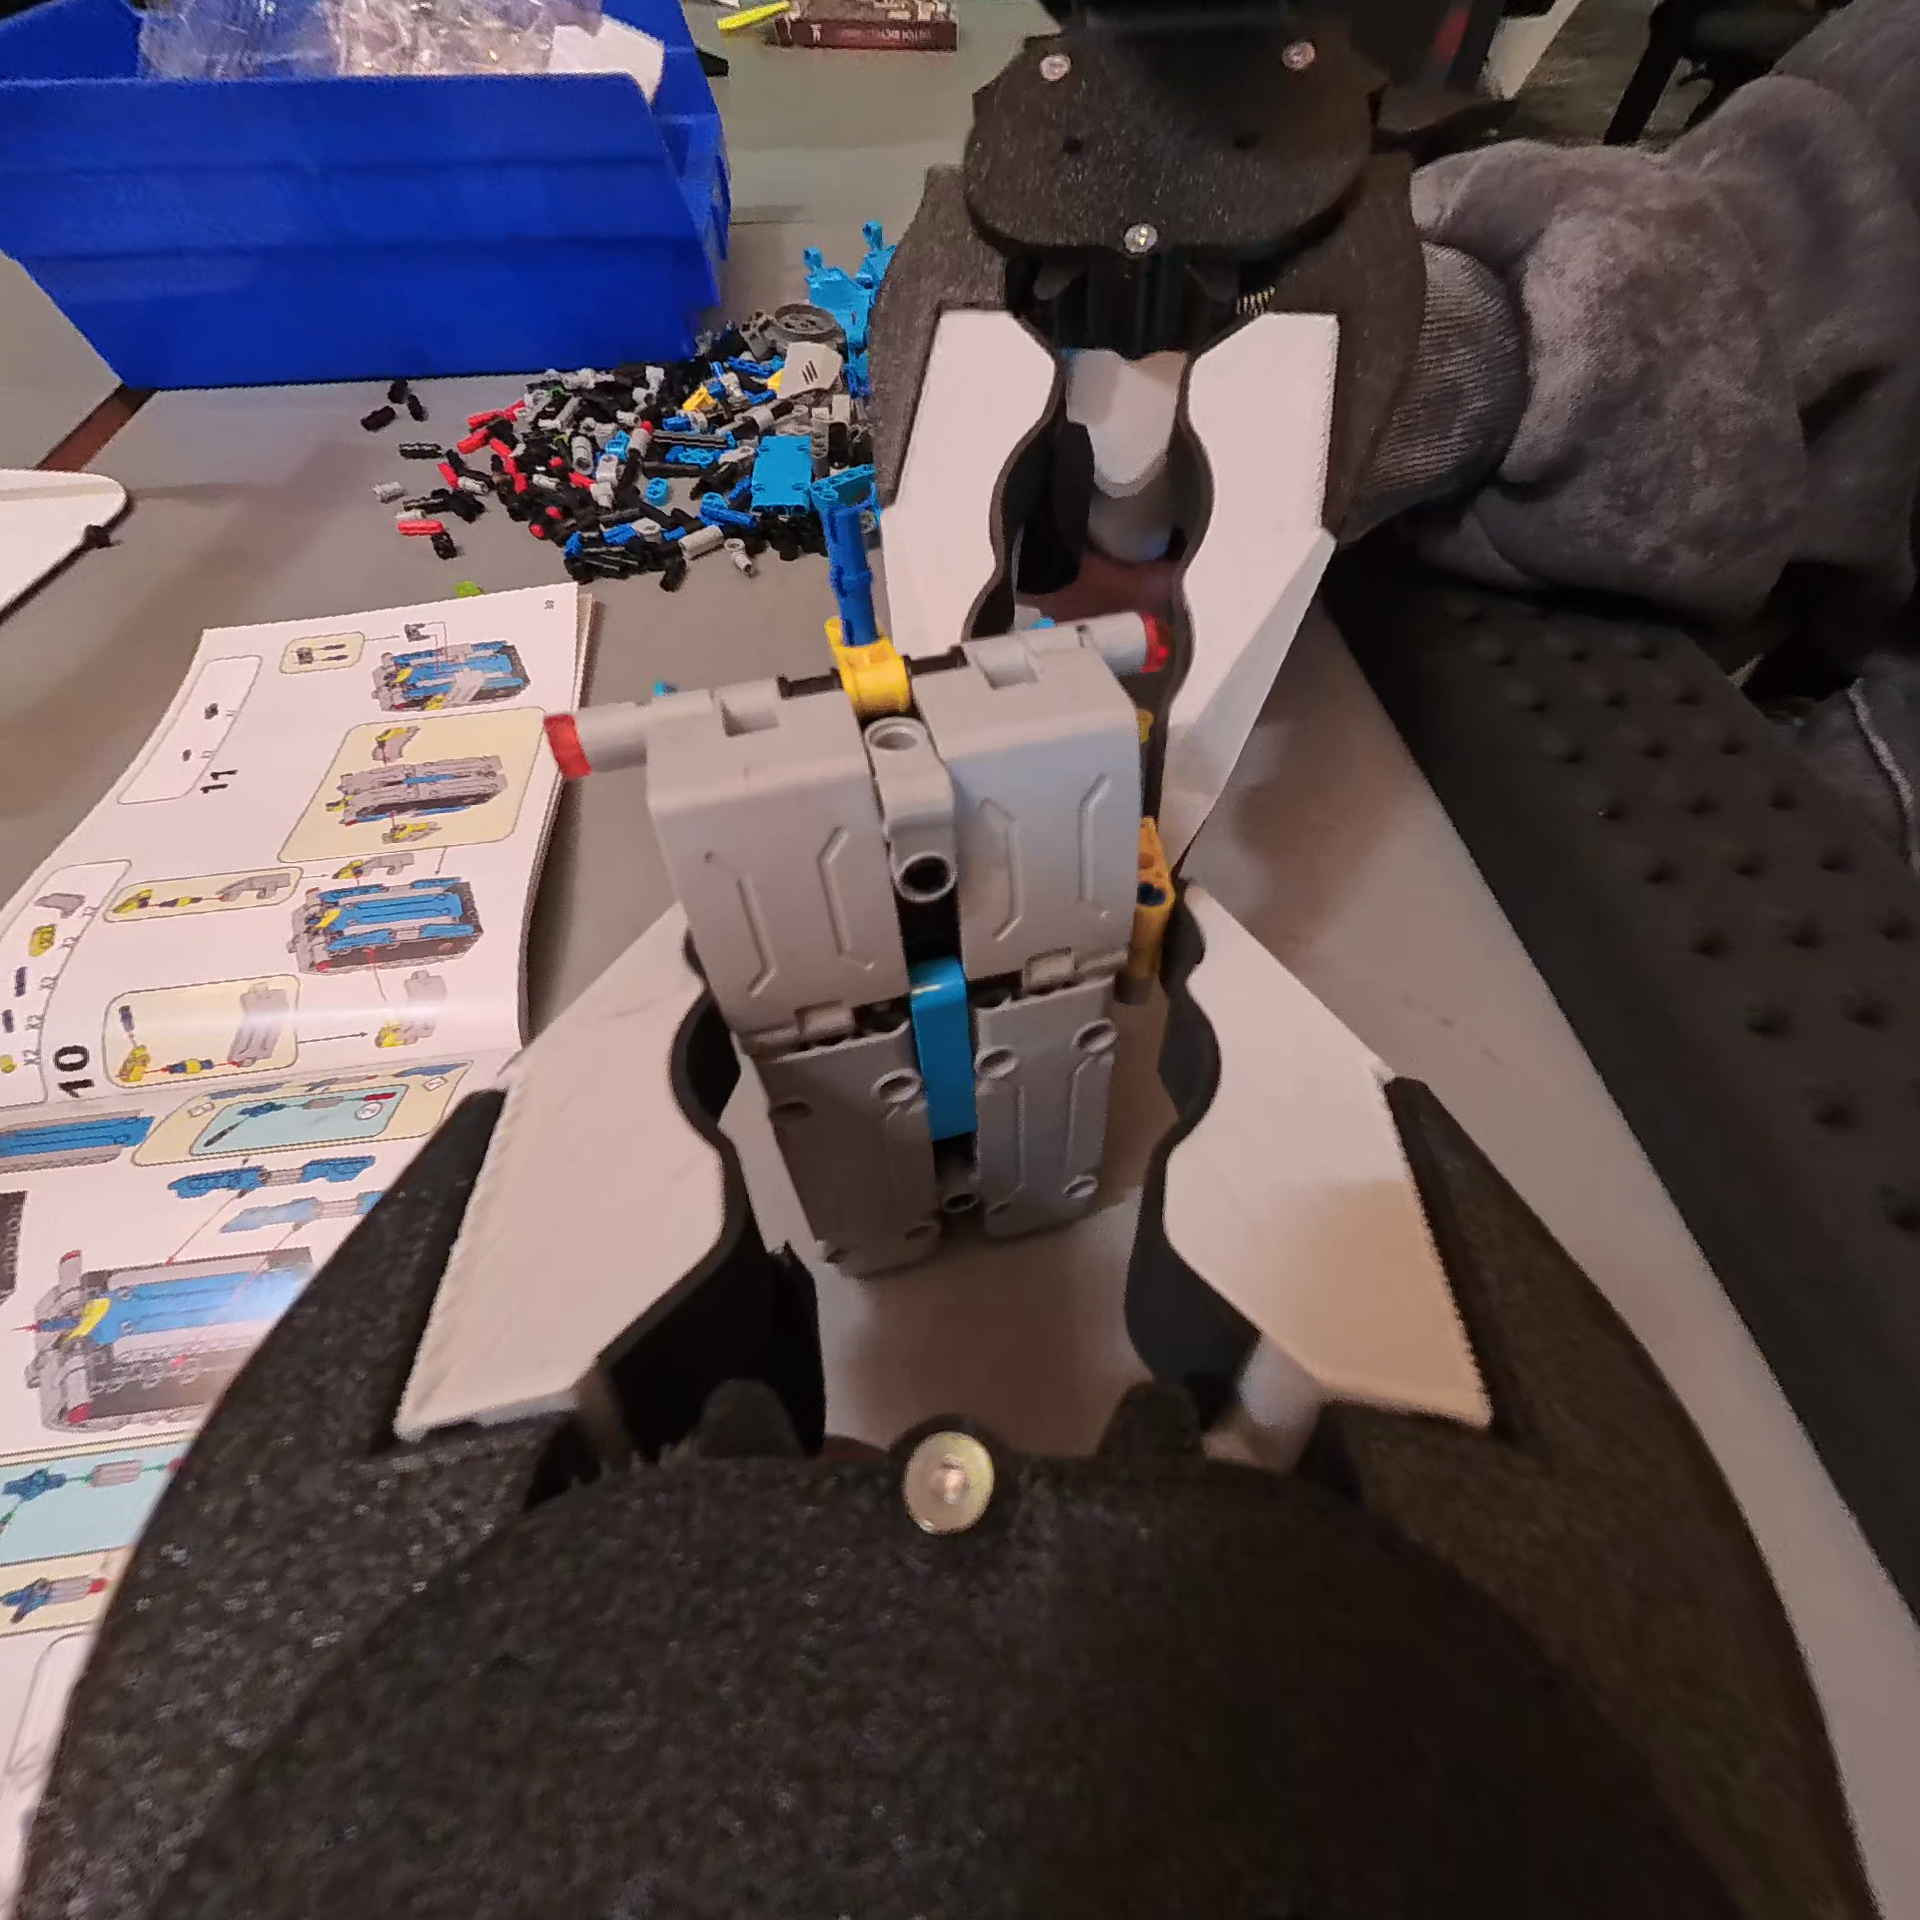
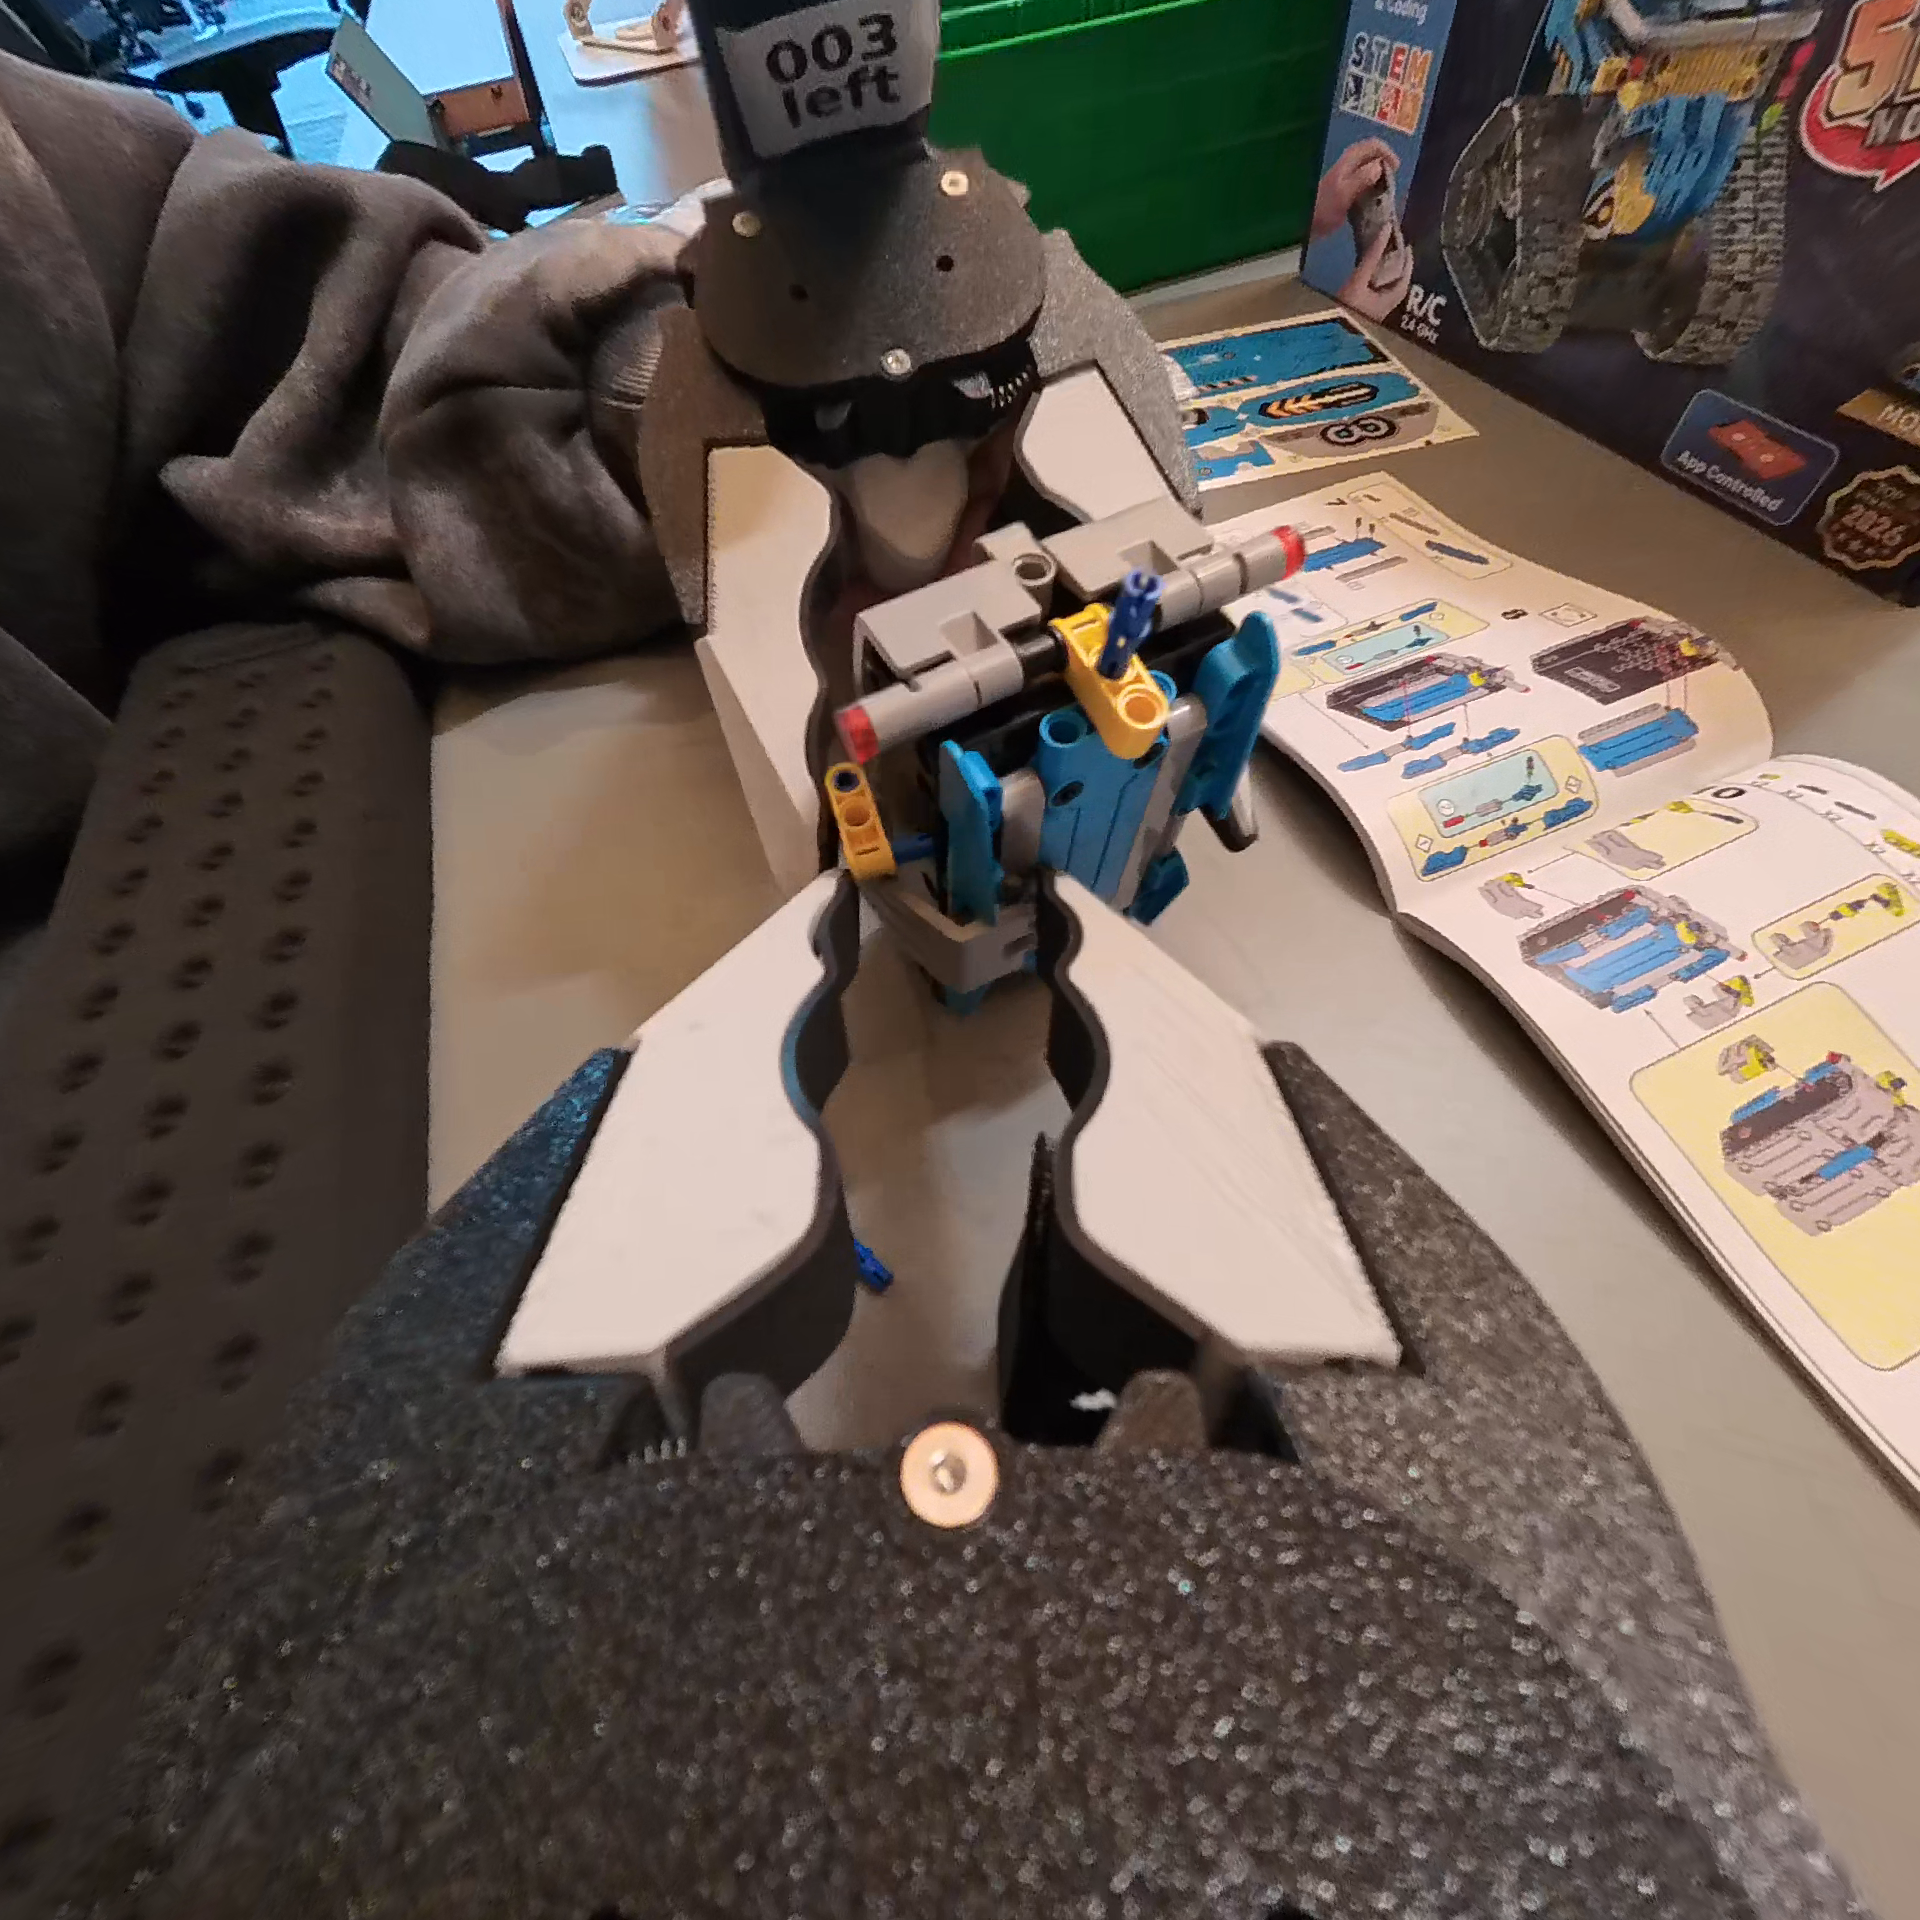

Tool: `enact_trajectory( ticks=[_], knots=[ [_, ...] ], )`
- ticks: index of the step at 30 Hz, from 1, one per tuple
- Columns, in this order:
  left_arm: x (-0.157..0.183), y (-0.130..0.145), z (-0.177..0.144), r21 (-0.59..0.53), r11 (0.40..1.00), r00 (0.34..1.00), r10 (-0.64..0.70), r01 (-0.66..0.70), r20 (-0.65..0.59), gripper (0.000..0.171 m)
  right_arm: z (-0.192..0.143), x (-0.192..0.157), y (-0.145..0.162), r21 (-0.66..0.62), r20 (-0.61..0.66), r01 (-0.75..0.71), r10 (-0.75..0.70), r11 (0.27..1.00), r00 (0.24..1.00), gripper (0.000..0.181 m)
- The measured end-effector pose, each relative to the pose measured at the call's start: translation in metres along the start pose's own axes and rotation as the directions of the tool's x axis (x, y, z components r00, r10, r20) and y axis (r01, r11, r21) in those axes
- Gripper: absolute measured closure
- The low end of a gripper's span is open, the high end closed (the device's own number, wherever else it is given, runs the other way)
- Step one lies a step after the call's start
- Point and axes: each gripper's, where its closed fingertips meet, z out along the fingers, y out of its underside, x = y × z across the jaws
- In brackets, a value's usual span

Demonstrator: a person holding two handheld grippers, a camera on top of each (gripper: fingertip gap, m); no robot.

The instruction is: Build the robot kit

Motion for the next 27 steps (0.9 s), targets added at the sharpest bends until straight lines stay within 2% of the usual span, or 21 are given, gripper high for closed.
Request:
enact_trajectory(
  ticks=[6,12,18,27],
  knots=[
    [-0.001,0.0,0.001,-0.003,1.0,1.0,0.0,0.0,0.001,0.089,-0.001,0.007,-0.001,0.009,-0.06,0.032,-0.032,0.999,0.998,0.136],
    [-0.004,0.0,-0.003,0.008,1.0,1.0,-0.016,0.016,-0.003,0.094,-0.004,0.004,-0.003,0.022,-0.062,0.069,-0.067,0.997,0.996,0.147],
    [0.005,0.0,-0.003,0.01,1.0,0.998,-0.022,0.022,-0.067,0.084,-0.002,-0.004,-0.004,0.03,0.025,0.036,-0.037,0.999,0.999,0.153],
    [0.005,-0.003,-0.002,0.02,0.998,0.995,-0.062,0.063,-0.073,0.083,-0.001,-0.004,-0.004,0.021,0.026,0.032,-0.032,0.999,0.999,0.154]
  ],
)
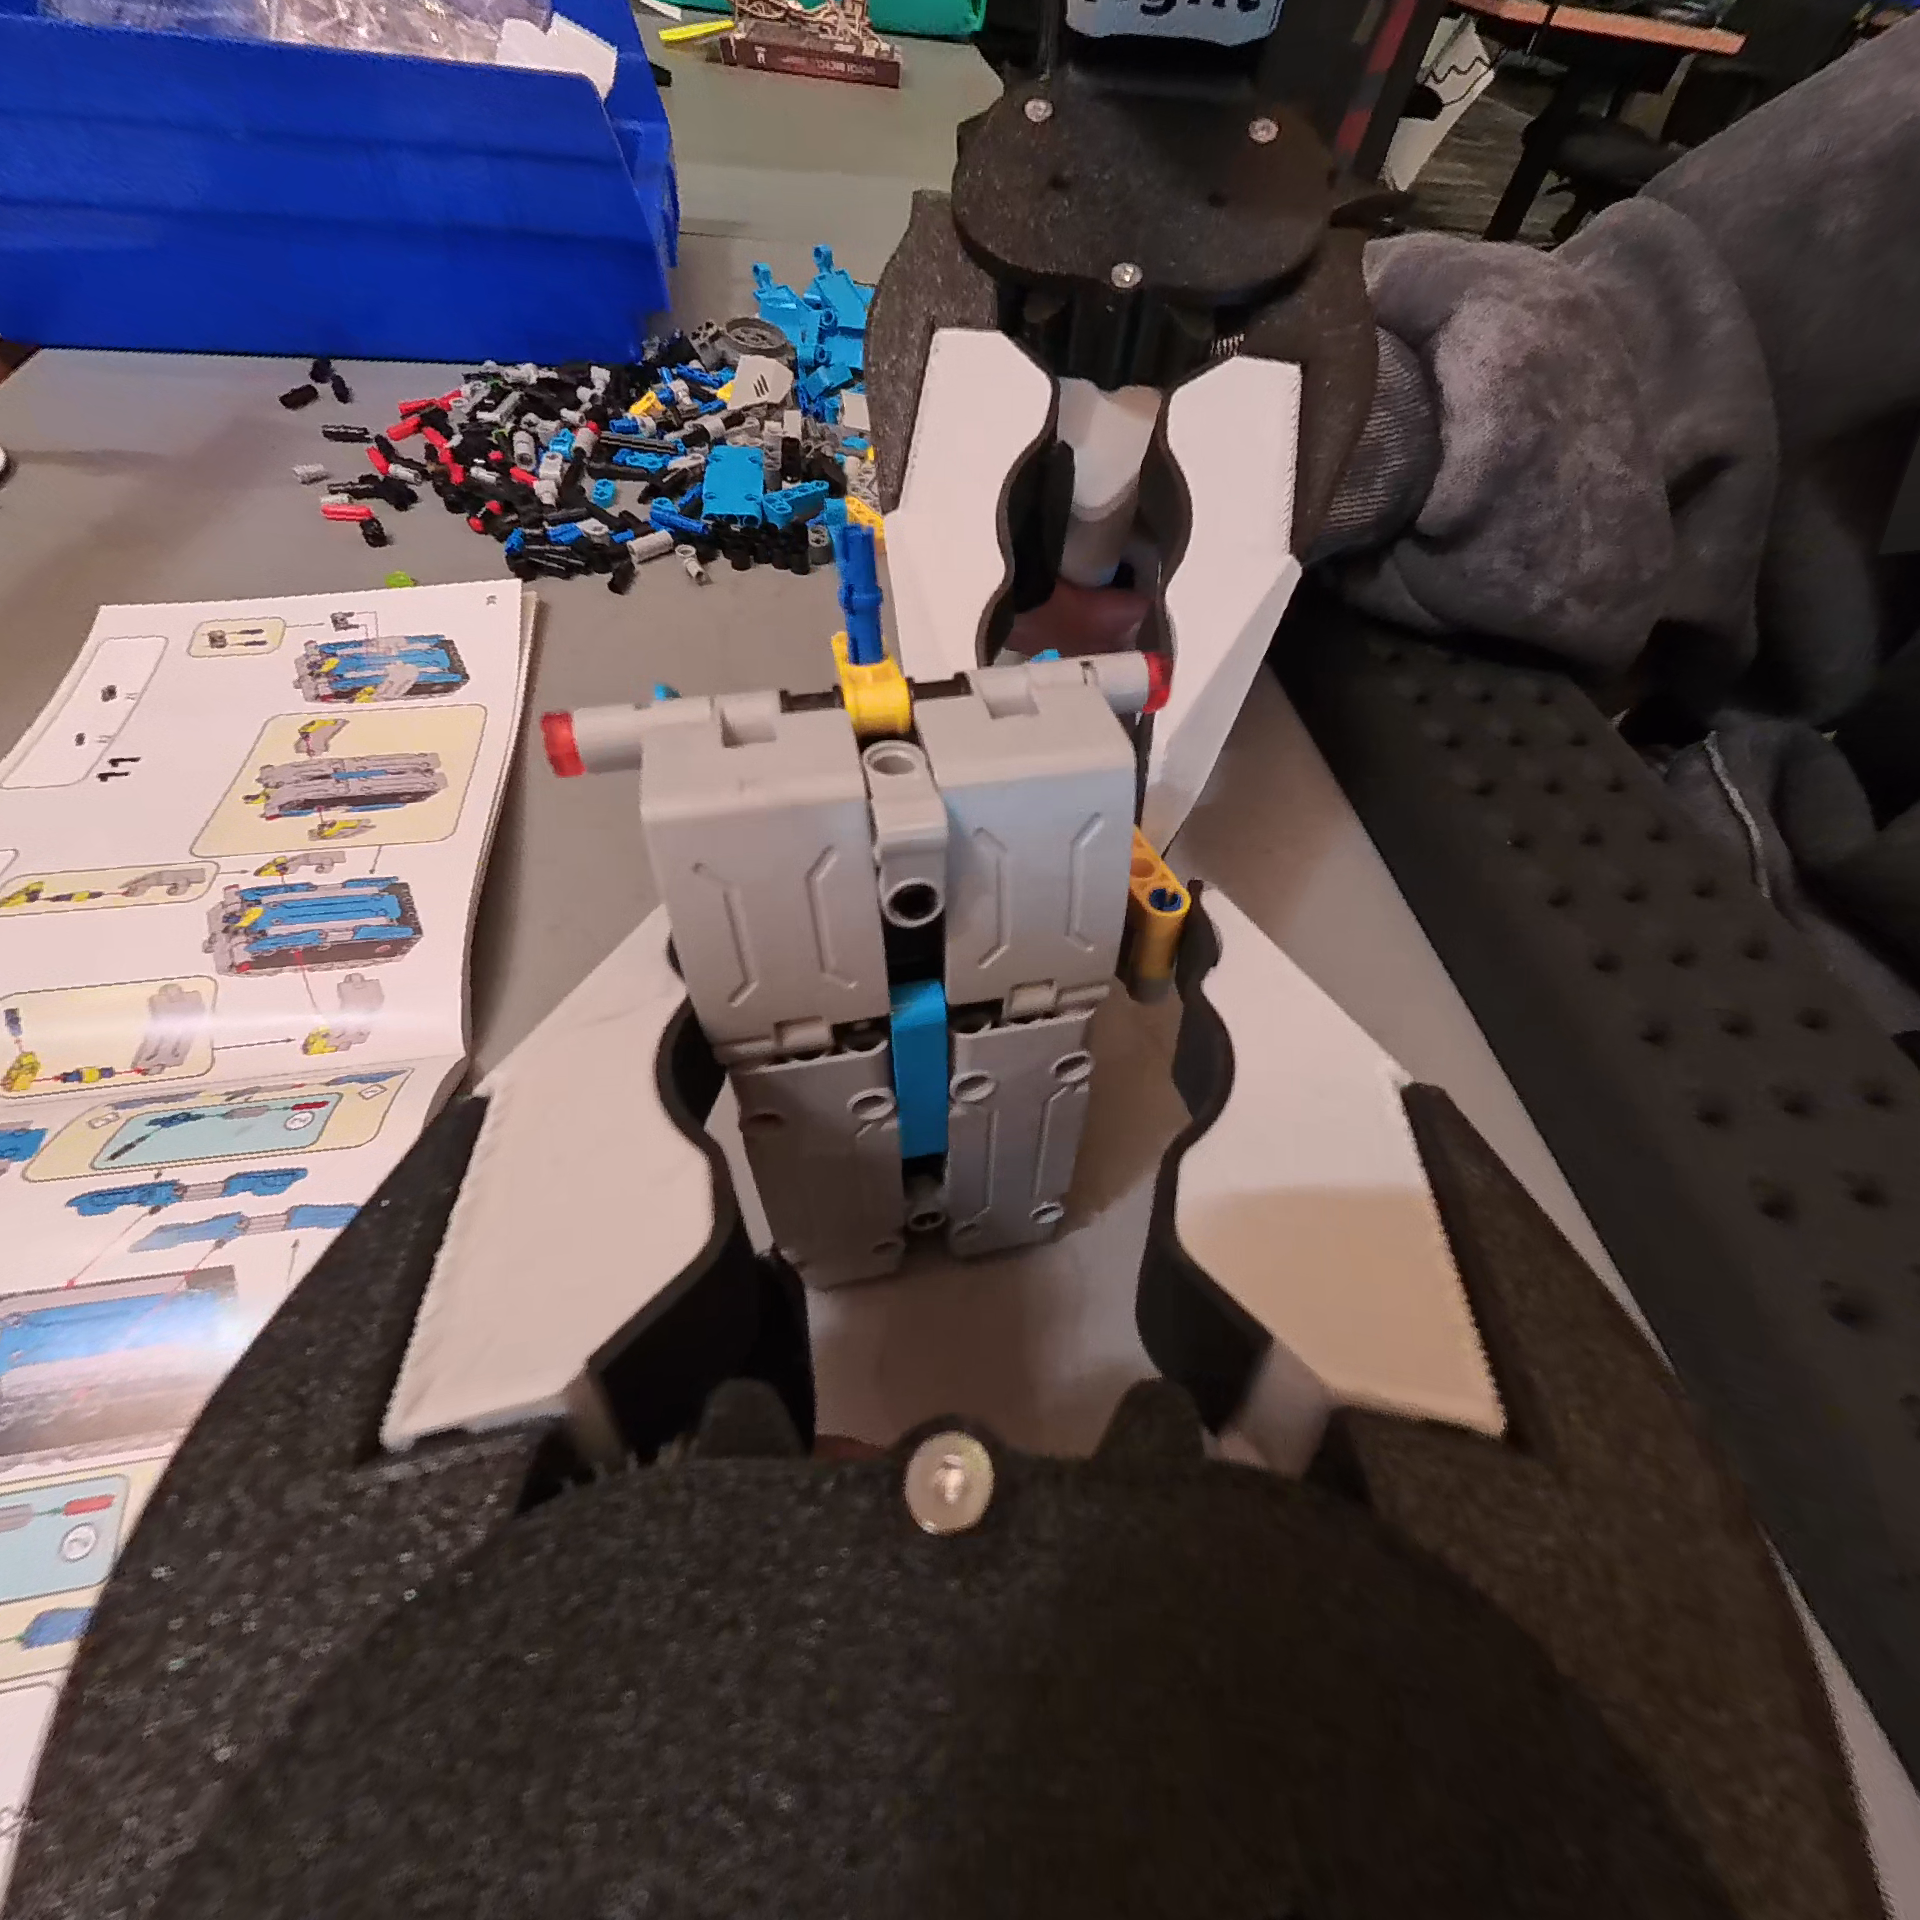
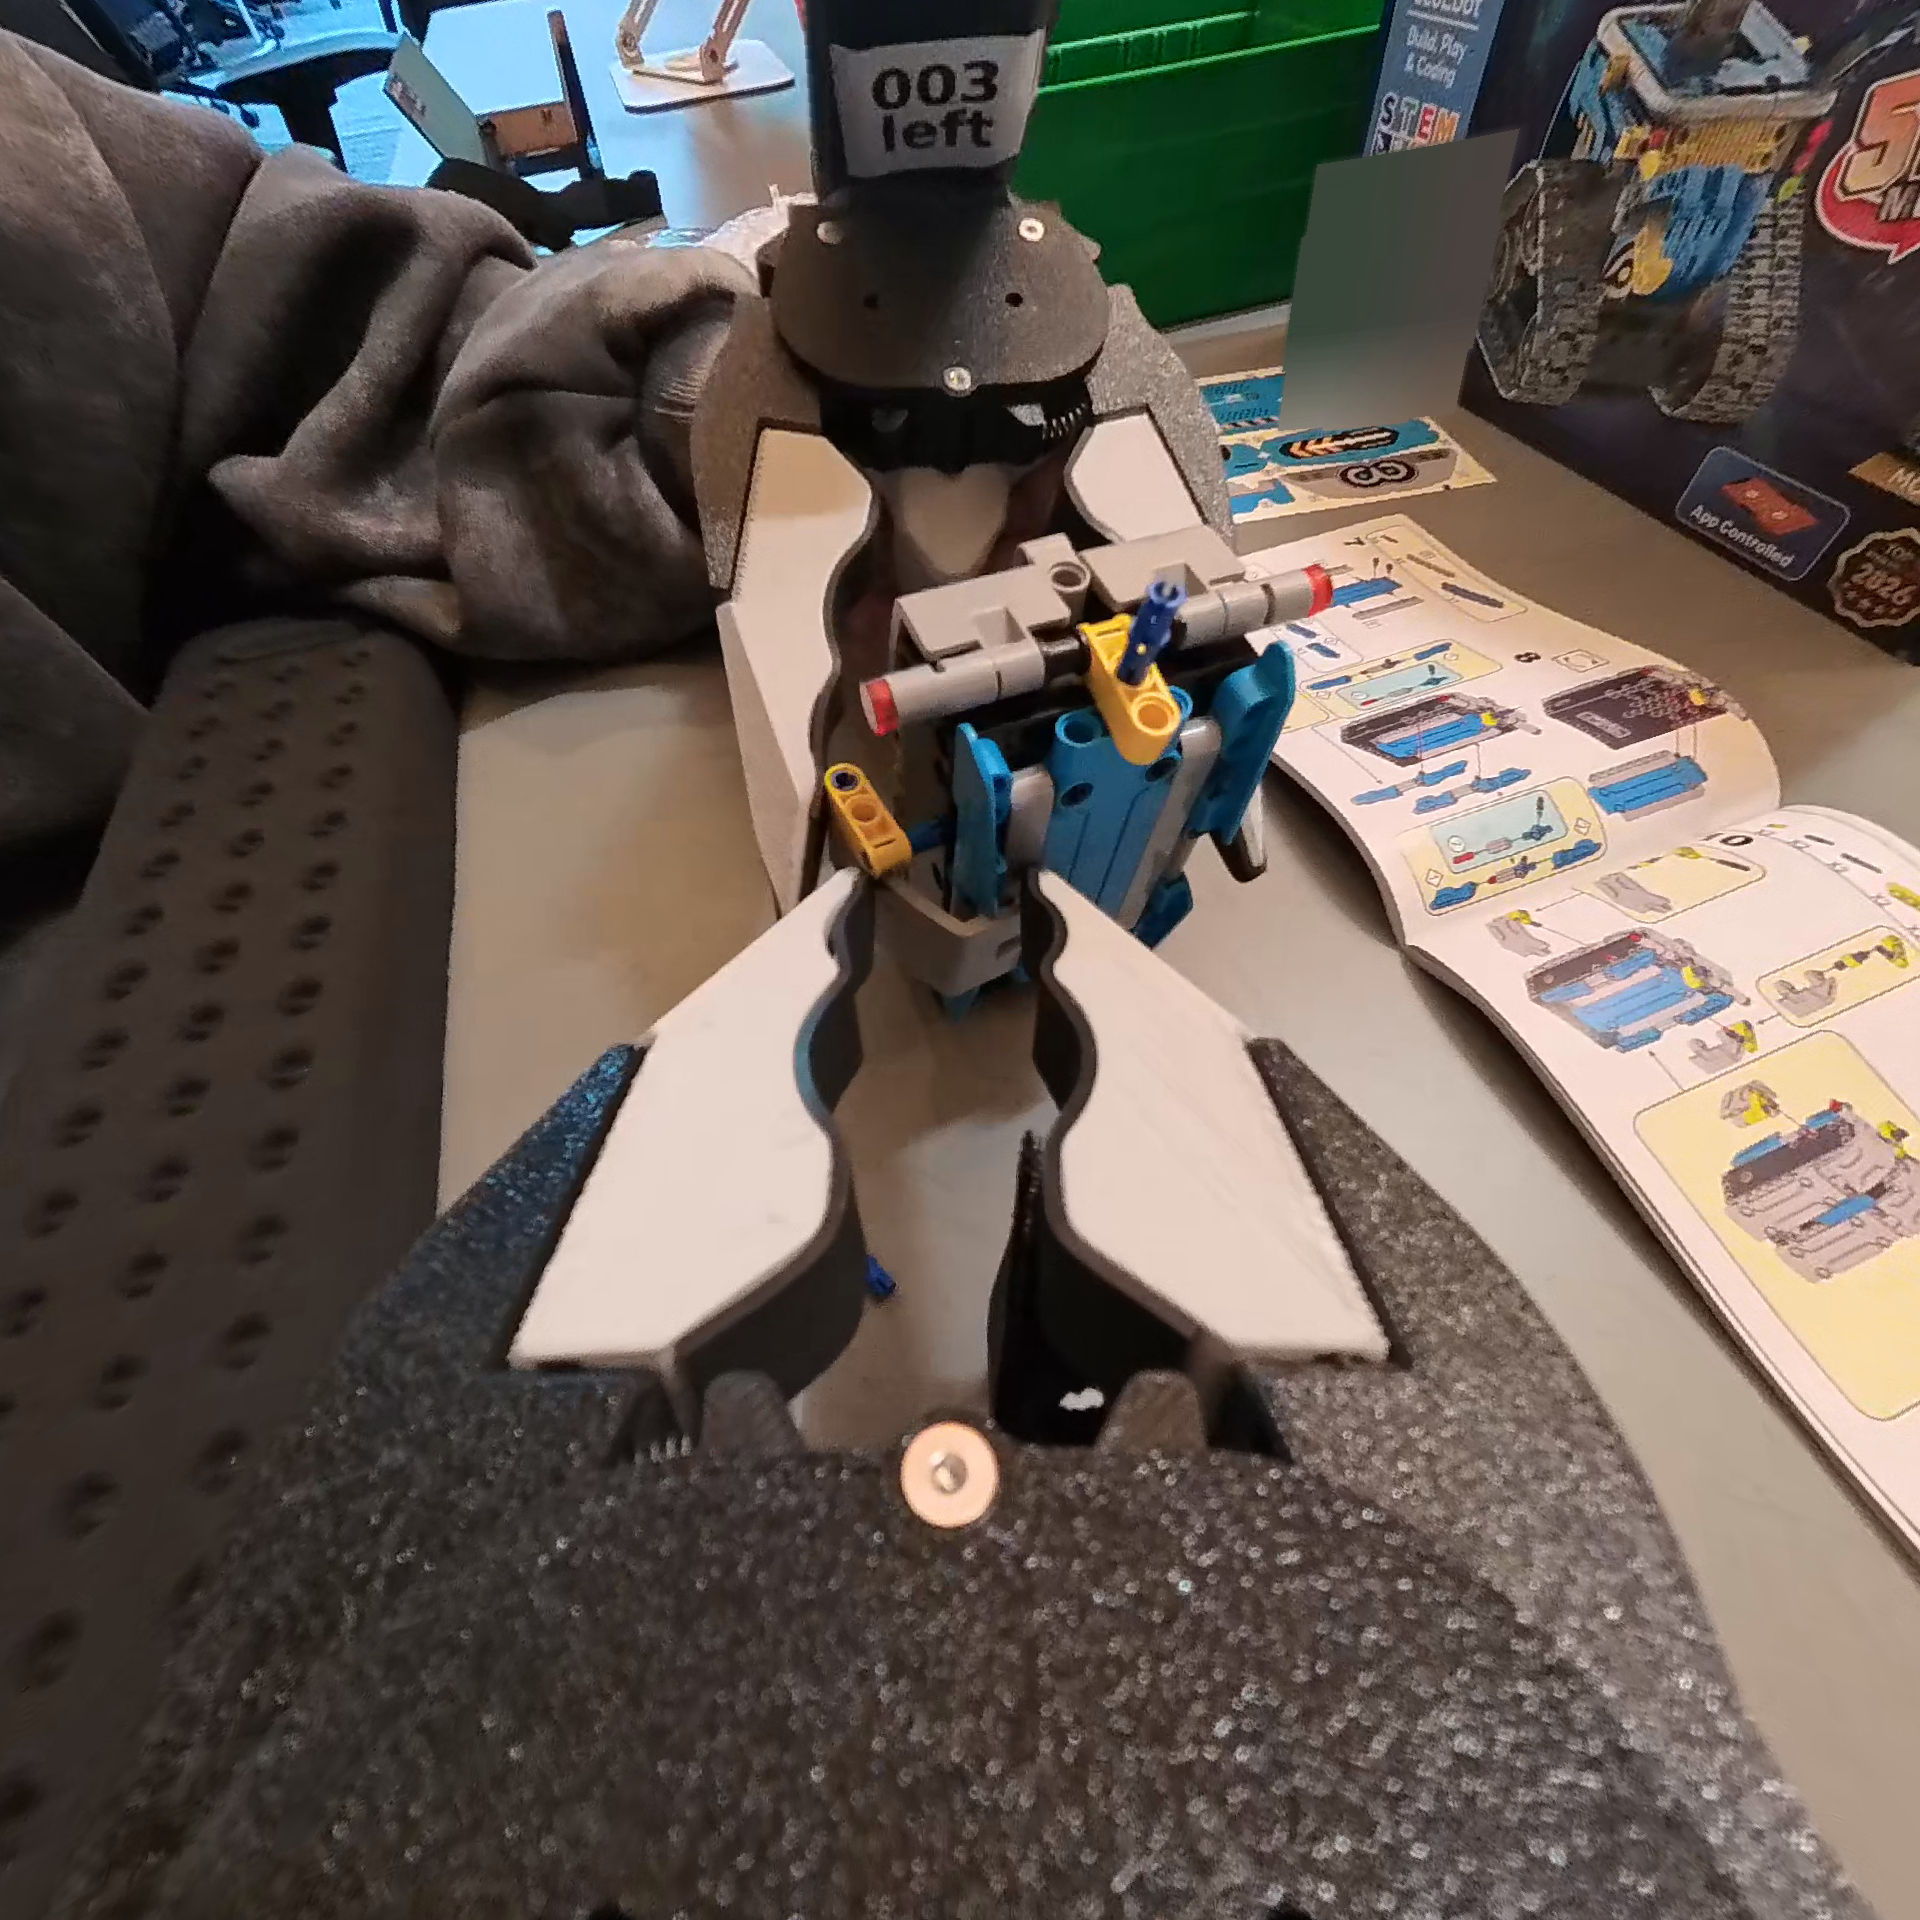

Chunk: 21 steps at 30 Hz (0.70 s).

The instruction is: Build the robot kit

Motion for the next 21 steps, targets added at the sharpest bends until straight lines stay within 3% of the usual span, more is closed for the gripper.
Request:
enact_trajectory(
  ticks=[21],
  knots=[
    [-0.001,0.0038,-0.0065,-0.008,1.0,0.999,0.017,-0.017,0.028,0.079,-0.0015,0.0027,0.0005,0.003,-0.005,-0.023,0.023,1.0,1.0,0.153]
  ],
)
